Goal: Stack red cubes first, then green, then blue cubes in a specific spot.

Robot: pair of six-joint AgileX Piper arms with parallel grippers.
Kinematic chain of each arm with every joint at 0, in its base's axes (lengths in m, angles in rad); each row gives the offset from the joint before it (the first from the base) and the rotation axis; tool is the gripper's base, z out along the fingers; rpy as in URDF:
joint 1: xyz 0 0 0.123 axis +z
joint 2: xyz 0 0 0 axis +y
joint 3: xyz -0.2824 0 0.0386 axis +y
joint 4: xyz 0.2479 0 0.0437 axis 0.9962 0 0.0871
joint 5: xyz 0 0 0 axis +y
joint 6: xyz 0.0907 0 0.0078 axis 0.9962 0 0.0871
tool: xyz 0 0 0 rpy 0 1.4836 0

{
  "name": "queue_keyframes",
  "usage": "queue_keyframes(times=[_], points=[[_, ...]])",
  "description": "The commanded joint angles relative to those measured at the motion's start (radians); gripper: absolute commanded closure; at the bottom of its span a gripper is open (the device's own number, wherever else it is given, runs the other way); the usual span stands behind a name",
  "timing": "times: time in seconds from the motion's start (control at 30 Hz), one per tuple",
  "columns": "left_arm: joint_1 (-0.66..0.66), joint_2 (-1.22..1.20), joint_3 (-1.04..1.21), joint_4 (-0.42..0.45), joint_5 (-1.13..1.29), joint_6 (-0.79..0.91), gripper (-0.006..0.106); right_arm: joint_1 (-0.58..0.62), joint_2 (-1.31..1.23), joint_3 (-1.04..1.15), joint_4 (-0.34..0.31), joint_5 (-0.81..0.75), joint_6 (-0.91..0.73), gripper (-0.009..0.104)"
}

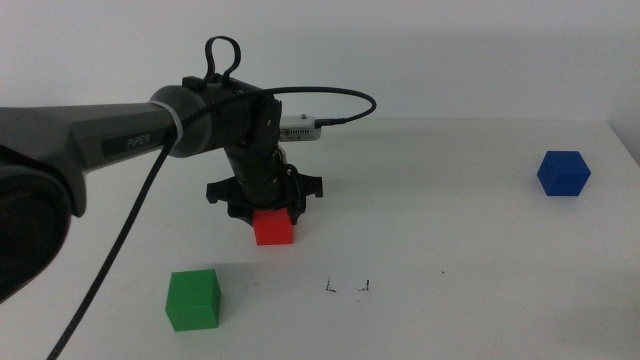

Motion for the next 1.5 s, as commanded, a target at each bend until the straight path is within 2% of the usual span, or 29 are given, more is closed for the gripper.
queue_keyframes(times=[0.0, 0.1, 0.17, 0.43, 0.9, 1.0, 1.07, 1.1, 1.13, 1.2, 1.23, 1.37, 1.47], points=[[-0.020, -0.048, -0.005, -0.030, 0.017, -0.011, 0.076, -0.008, -0.005, 0.004, -0.013, -0.008, -0.010, 0.002], [-0.097, -0.111, -0.005, -0.009, 0.045, -0.061, 0.090, -0.008, -0.005, 0.004, -0.013, -0.008, -0.010, 0.002], [-0.152, -0.135, -0.005, -0.005, 0.051, -0.113, 0.094, -0.008, -0.005, 0.004, -0.013, -0.008, -0.010, 0.002], [-0.272, -0.098, -0.005, -0.002, 0.053, -0.237, 0.094, -0.008, -0.005, 0.004, -0.013, -0.008, -0.010, 0.002], [-0.269, -0.003, -0.005, 0.009, 0.019, -0.263, 0.092, -0.008, -0.005, 0.004, -0.013, -0.008, -0.010, 0.002], [-0.269, 0.005, -0.005, 0.014, 0.019, -0.264, 0.084, -0.008, -0.005, 0.004, -0.013, -0.008, -0.010, 0.002], [-0.269, 0.005, -0.005, 0.014, 0.019, -0.264, 0.074, -0.008, -0.005, 0.004, -0.013, -0.008, -0.010, 0.002], [-0.269, 0.005, -0.005, 0.014, 0.019, -0.264, 0.061, -0.008, -0.005, 0.004, -0.013, -0.008, -0.010, 0.002], [-0.269, 0.000, -0.005, 0.016, 0.019, -0.256, 0.025, -0.008, -0.005, 0.004, -0.013, -0.008, -0.010, 0.002], [-0.268, -0.029, -0.005, 0.016, 0.019, -0.218, 0.010, -0.008, -0.005, 0.004, -0.013, -0.008, -0.010, 0.002], [-0.263, -0.054, -0.005, 0.016, 0.019, -0.198, 0.007, -0.008, -0.005, 0.004, -0.013, -0.008, -0.010, 0.002], [-0.249, -0.189, -0.005, 0.050, 0.110, -0.131, 0.007, -0.008, -0.005, 0.004, -0.013, -0.008, -0.010, 0.002], [-0.230, -0.321, 0.045, 0.169, 0.253, -0.136, 0.007, -0.008, -0.005, 0.004, -0.013, -0.008, -0.010, 0.002]])
